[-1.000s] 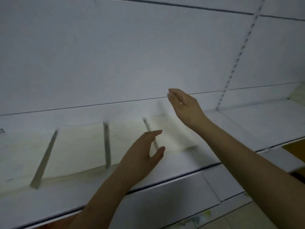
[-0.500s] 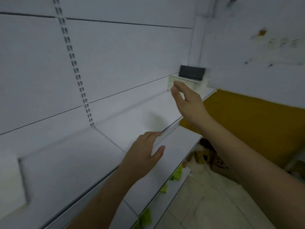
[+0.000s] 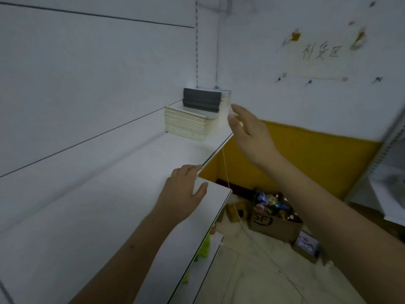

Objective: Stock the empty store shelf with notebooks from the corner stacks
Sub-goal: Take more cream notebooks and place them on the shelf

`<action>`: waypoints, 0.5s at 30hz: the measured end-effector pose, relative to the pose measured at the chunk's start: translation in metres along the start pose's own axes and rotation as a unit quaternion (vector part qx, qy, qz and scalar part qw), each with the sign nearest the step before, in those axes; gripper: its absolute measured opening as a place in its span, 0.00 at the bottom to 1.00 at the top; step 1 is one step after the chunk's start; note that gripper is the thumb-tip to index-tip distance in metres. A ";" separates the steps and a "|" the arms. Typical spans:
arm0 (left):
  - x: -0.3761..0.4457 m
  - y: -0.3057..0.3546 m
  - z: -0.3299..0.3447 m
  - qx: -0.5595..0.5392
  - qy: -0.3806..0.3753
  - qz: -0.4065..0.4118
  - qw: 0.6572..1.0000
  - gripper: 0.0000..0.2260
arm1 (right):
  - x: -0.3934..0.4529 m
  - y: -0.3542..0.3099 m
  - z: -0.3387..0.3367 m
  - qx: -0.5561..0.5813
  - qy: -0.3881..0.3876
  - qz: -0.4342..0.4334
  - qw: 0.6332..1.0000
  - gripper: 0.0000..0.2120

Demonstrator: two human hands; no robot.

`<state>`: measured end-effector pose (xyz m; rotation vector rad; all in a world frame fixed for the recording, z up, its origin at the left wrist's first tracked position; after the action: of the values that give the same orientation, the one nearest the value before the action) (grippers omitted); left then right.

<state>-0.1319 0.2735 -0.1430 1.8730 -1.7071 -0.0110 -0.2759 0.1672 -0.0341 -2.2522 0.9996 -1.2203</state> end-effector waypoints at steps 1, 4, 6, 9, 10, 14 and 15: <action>0.019 -0.007 0.006 0.008 0.001 0.000 1.000 0.25 | 0.015 0.009 0.006 -0.006 0.000 -0.001 1.000 0.27; 0.073 -0.027 0.024 0.026 -0.009 -0.015 0.999 0.25 | 0.065 0.032 0.033 -0.022 -0.012 -0.011 1.000 0.27; 0.104 -0.042 0.033 0.021 -0.020 -0.035 0.999 0.25 | 0.102 0.046 0.054 -0.041 -0.038 -0.019 0.998 0.28; 0.142 -0.068 0.049 0.032 -0.035 -0.072 0.996 0.25 | 0.146 0.072 0.085 -0.097 -0.100 -0.030 0.990 0.29; 0.152 -0.078 0.056 0.039 -0.045 -0.089 0.994 0.25 | 0.158 0.082 0.095 -0.100 -0.120 -0.028 0.987 0.29; 0.178 -0.111 0.081 -0.005 -0.065 -0.186 0.980 0.24 | 0.183 0.126 0.144 -0.072 -0.206 -0.007 0.976 0.33; 0.182 -0.116 0.084 -0.026 -0.060 -0.202 0.977 0.23 | 0.185 0.136 0.158 -0.074 -0.231 -0.006 0.970 0.33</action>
<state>-0.0286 0.0725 -0.1924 2.1842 -1.3551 -0.3328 -0.1306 -0.0609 -0.1011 -2.4935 0.9120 -0.5875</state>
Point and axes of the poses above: each hand's wrist, its own x-axis towards the middle knuckle, its own z-axis out of the palm, y = z × x, the point moved 6 cm from there along x, towards the middle knuckle, and after that the axes turned 2 degrees about y, right-handed, at the moved point
